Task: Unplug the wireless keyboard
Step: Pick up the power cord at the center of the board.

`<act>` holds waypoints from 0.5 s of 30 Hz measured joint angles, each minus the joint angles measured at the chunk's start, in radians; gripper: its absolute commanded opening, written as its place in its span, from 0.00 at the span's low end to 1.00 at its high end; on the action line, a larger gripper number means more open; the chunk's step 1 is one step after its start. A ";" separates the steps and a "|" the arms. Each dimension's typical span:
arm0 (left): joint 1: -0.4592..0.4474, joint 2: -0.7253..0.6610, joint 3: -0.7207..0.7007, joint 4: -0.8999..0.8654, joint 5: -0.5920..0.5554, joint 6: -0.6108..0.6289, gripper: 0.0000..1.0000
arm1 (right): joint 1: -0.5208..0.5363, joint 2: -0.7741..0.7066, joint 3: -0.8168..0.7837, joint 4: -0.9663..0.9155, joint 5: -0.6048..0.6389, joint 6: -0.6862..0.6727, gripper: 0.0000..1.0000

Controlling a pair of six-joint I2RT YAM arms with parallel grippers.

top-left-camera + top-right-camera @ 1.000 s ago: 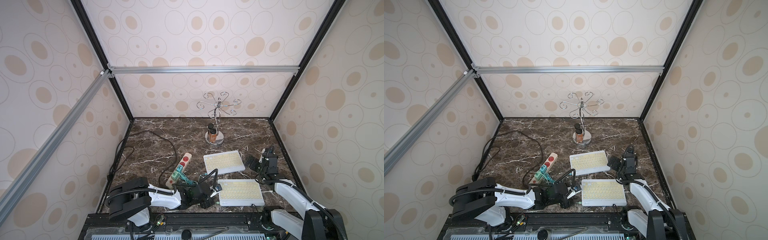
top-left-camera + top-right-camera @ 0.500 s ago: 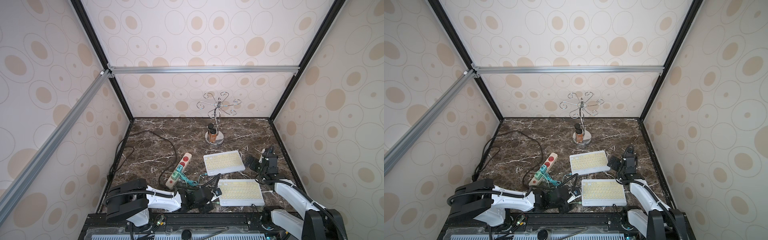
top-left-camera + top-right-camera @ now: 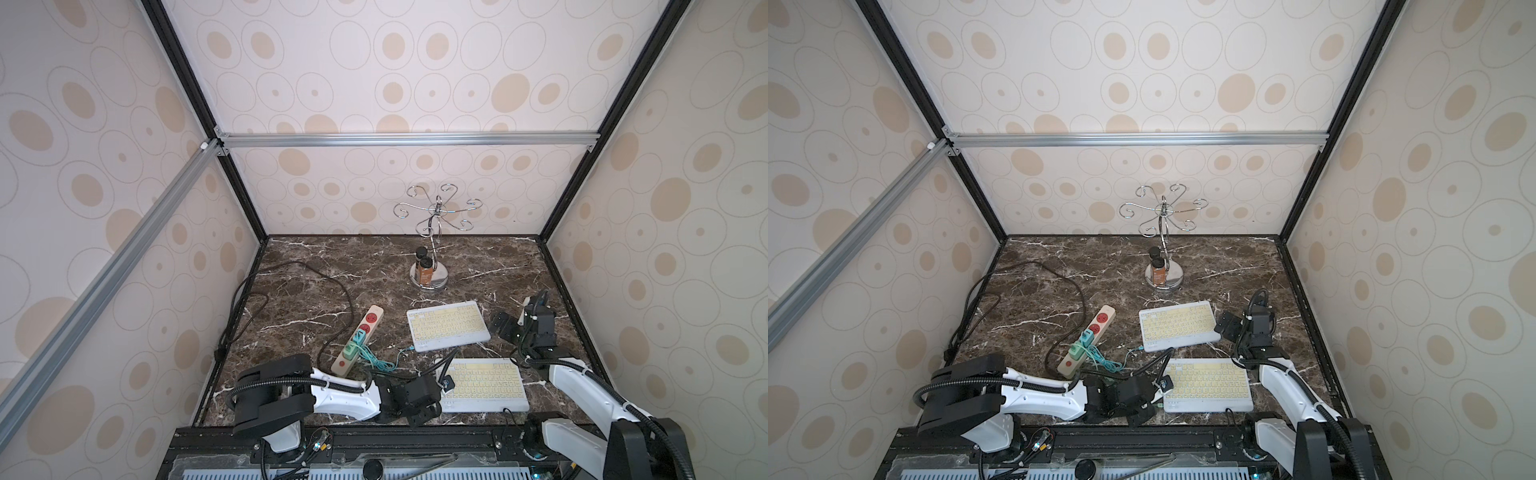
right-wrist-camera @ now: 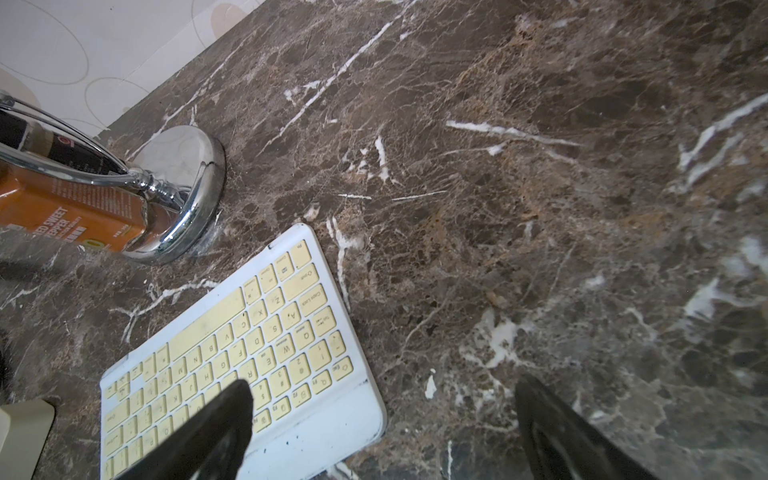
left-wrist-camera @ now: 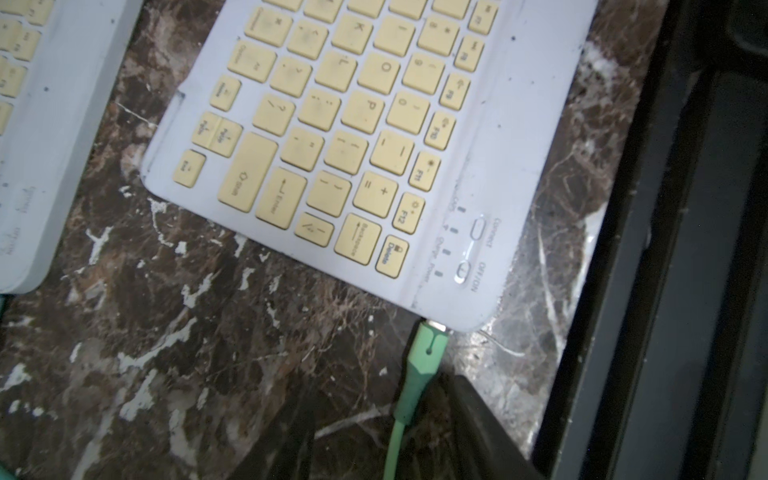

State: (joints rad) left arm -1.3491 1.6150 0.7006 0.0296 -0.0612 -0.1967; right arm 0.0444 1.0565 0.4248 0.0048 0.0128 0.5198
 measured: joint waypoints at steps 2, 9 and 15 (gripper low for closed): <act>0.001 0.001 0.012 -0.027 0.010 -0.013 0.52 | 0.000 0.000 0.016 -0.031 -0.021 0.008 0.97; 0.025 -0.033 0.031 -0.166 0.069 -0.054 0.53 | 0.000 -0.106 0.070 -0.175 -0.136 0.042 0.97; 0.048 -0.013 0.063 -0.212 0.089 -0.056 0.41 | 0.001 -0.274 0.104 -0.296 -0.208 0.060 0.97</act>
State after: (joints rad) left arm -1.3006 1.6024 0.7631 -0.1825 0.0277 -0.2527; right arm 0.0456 0.7822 0.5289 -0.2913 -0.1947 0.5793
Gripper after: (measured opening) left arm 0.452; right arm 0.974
